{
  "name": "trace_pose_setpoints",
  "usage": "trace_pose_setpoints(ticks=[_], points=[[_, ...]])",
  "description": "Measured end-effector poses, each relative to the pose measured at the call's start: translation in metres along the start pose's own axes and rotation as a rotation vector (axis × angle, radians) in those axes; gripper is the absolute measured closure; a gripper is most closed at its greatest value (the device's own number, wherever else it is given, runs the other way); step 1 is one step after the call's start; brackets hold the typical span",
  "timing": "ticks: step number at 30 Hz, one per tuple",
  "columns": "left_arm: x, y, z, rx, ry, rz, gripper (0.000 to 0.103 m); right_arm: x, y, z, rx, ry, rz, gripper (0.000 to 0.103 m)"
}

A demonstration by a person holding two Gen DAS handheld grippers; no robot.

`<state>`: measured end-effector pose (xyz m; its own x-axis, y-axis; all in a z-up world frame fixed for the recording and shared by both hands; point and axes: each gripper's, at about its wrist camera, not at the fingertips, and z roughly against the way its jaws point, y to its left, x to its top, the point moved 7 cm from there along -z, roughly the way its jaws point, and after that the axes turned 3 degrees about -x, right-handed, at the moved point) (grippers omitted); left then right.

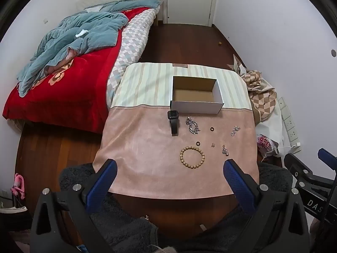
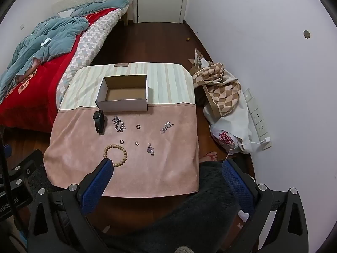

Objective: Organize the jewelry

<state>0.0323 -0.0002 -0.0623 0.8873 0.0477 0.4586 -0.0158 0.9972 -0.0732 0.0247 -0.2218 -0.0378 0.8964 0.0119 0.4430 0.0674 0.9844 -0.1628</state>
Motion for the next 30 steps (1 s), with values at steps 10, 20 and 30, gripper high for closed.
trace_pose_setpoints(ticks=[10, 20, 30], points=[[0.0003, 0.0001, 0.0002, 0.003, -0.005, -0.002, 0.0, -0.0003, -0.0003, 0.0003, -0.002, -0.003, 0.003, 0.0], [0.0001, 0.0001, -0.0002, 0.002, -0.004, -0.002, 0.0, 0.0, -0.0003, 0.0, -0.008, -0.005, 0.003, 0.0], [0.0008, -0.0044, -0.0012, 0.005, -0.006, -0.004, 0.0, 0.0003, -0.001, 0.0009, -0.008, -0.005, 0.003, 0.0]])
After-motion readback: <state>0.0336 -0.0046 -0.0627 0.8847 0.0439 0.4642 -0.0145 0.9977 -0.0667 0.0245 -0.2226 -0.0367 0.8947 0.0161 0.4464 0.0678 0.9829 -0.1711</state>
